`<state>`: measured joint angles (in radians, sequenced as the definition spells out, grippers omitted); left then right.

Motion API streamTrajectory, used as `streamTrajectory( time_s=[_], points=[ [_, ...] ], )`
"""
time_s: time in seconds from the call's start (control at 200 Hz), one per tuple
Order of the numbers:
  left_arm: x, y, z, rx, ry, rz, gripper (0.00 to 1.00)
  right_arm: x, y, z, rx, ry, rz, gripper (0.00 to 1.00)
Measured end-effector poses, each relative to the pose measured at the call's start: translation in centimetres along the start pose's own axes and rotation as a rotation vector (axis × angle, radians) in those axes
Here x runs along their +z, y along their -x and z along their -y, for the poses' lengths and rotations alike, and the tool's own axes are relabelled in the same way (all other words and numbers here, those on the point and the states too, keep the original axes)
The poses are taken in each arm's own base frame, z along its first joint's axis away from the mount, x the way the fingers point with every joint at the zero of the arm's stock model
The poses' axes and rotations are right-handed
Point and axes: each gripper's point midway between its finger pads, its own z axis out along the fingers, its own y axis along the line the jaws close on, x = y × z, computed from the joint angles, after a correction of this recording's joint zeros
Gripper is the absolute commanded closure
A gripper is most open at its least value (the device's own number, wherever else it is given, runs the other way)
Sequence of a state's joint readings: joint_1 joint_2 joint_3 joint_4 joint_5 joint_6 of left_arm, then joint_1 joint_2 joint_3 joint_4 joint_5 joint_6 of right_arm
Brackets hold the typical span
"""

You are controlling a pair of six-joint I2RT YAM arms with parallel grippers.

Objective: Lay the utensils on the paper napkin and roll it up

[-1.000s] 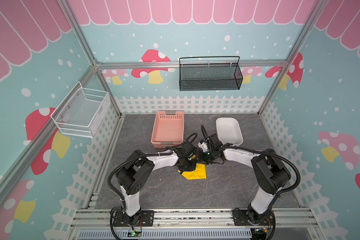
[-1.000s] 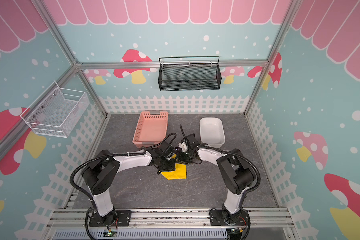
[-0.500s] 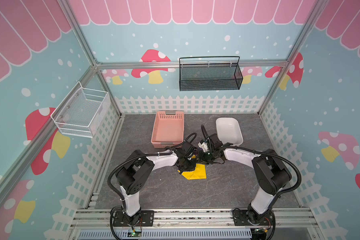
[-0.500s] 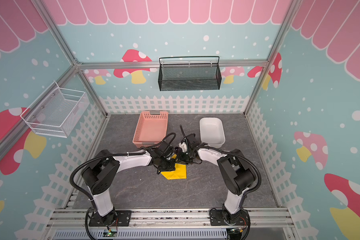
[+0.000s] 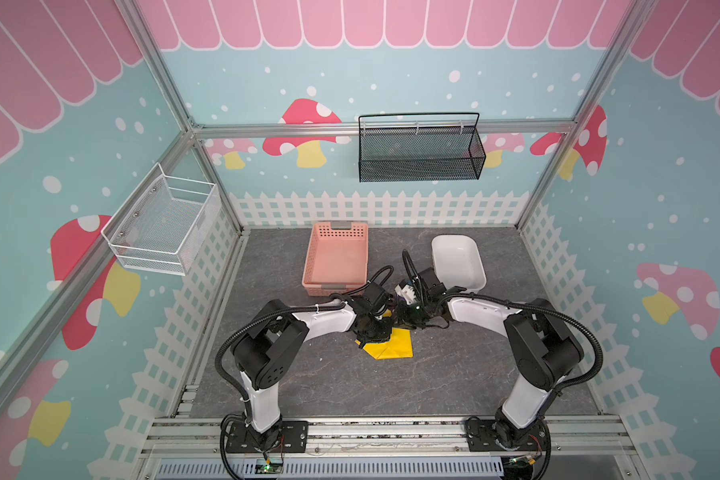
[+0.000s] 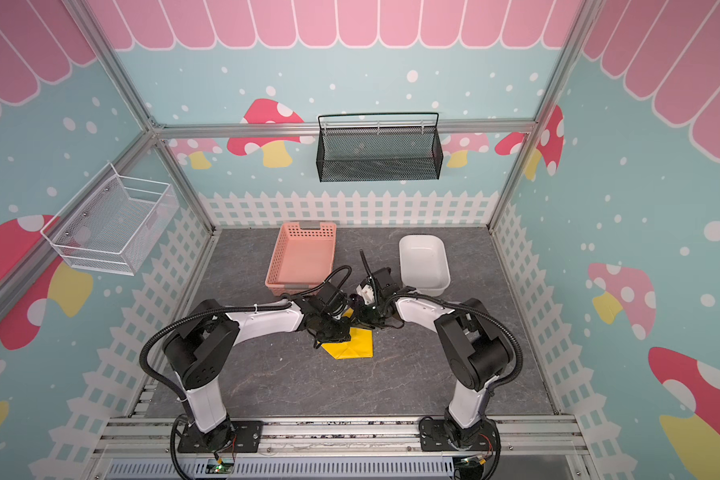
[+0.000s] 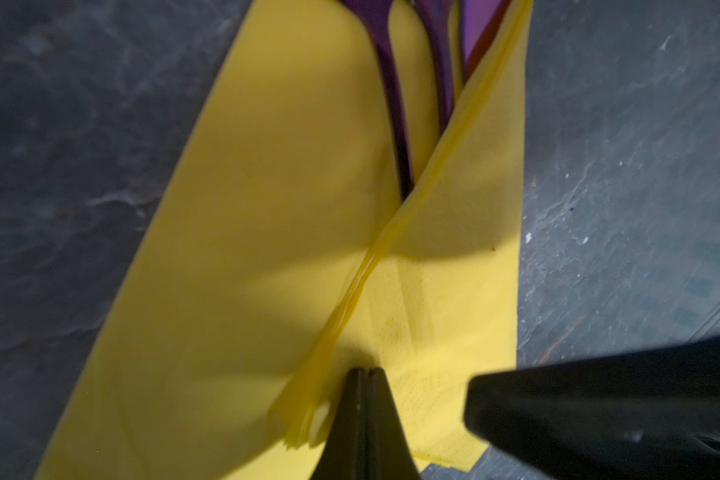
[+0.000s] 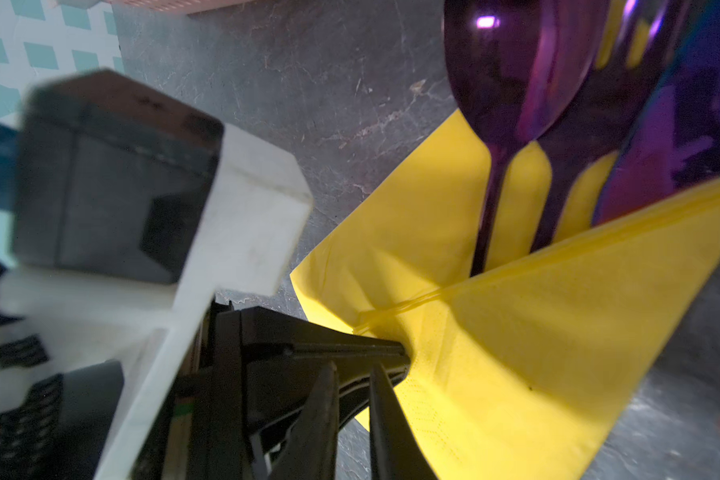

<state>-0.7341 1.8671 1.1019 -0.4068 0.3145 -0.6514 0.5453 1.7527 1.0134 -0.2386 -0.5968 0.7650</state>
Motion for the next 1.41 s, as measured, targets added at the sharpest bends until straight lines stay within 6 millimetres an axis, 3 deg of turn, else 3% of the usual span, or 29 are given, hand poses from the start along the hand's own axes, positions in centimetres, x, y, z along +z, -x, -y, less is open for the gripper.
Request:
streamTrajectory(
  time_s=[0.275,0.51,0.715,1.406],
  points=[
    [0.0,0.0,0.0,0.000,0.000,0.001,1.00,0.2,-0.3,0.2,0.002,0.007,-0.003,0.86],
    [0.0,0.0,0.0,0.000,0.000,0.001,1.00,0.8,-2.3,2.0,0.040,-0.018,-0.044,0.87],
    [0.0,0.0,0.0,-0.001,0.000,0.001,1.00,1.2,-3.5,2.3,0.061,0.014,-0.074,0.87],
    [0.0,0.1,0.0,-0.002,0.003,0.004,1.00,2.3,-3.9,3.2,0.041,-0.004,-0.098,0.82]
  ],
)
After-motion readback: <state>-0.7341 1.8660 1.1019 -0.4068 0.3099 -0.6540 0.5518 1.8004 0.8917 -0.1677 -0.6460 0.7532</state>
